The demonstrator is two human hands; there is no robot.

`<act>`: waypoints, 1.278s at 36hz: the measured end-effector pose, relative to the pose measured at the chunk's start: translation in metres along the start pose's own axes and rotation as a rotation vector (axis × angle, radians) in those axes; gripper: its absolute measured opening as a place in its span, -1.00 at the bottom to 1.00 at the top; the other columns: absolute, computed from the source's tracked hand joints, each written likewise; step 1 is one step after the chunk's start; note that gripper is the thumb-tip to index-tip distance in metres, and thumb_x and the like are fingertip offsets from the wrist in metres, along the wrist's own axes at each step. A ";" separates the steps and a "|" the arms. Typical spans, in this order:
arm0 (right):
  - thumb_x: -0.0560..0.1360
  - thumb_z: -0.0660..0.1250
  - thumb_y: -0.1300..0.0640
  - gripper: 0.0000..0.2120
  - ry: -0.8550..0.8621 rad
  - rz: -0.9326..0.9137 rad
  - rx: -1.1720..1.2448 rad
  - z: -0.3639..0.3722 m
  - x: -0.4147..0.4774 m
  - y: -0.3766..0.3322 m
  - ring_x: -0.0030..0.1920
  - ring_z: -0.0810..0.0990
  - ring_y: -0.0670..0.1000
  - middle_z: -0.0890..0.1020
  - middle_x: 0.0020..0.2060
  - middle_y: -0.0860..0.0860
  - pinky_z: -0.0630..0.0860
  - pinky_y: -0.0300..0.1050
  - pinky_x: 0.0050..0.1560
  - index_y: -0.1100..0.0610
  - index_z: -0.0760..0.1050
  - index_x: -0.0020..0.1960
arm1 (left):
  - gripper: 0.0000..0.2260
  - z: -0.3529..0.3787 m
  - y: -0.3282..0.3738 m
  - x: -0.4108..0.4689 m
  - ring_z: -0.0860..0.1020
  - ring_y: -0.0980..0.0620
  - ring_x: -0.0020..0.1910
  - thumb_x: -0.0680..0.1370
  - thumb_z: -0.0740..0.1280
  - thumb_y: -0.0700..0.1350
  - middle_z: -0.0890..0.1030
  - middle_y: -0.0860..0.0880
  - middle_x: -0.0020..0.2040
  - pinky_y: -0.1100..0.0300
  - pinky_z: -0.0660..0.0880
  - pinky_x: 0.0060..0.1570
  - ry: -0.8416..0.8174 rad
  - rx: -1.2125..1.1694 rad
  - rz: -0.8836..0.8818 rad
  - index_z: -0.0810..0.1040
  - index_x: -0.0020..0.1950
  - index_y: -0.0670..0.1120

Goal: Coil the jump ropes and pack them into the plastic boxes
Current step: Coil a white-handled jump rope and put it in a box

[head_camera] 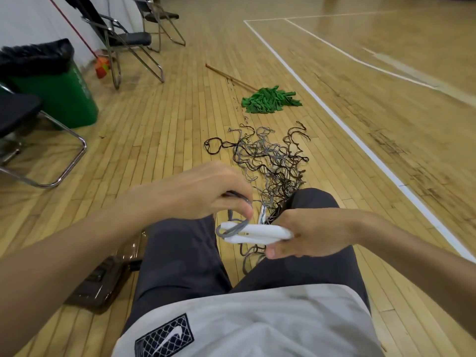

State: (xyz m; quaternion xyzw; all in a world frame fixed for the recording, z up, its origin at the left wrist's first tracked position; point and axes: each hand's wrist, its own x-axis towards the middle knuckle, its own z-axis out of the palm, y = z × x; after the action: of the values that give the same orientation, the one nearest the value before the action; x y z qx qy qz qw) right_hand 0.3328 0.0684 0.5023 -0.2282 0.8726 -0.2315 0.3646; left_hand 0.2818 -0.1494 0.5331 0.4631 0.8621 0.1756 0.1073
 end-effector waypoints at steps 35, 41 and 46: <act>0.65 0.28 0.17 -0.65 0.371 -0.402 0.633 0.008 -0.003 -0.002 -0.42 0.36 -0.10 0.46 -0.36 -0.13 0.28 -0.29 -0.50 -0.01 0.38 0.41 | -0.66 0.052 0.016 0.009 0.23 0.08 -0.52 0.73 0.01 -0.05 0.28 0.00 -0.46 0.18 0.51 -0.35 0.223 -1.249 -0.549 0.51 0.16 -0.20; 0.65 0.28 0.13 -0.77 0.400 -0.364 0.676 0.005 -0.002 0.004 -0.44 0.30 -0.07 0.39 -0.35 0.00 0.20 -0.22 -0.50 0.04 0.44 0.30 | -0.58 0.061 0.016 0.010 0.17 0.08 -0.52 0.63 0.08 0.23 0.22 0.00 -0.43 0.21 0.35 -0.43 0.142 -1.381 -0.542 0.40 0.15 -0.12; 0.65 0.28 0.12 -0.79 0.426 -0.328 0.777 0.002 -0.001 0.011 -0.48 0.28 -0.13 0.40 -0.40 -0.08 0.16 -0.22 -0.49 -0.06 0.44 0.26 | -0.64 0.062 0.014 0.014 0.17 0.09 -0.52 0.64 0.11 0.21 0.27 -0.02 -0.40 0.26 0.16 -0.51 0.155 -1.441 -0.533 0.40 0.12 -0.08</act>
State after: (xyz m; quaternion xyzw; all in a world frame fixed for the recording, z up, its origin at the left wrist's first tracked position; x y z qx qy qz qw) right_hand 0.3322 0.0772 0.4946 -0.1573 0.7292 -0.6370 0.1945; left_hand 0.3067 -0.1181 0.4817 0.0419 0.6224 0.6936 0.3603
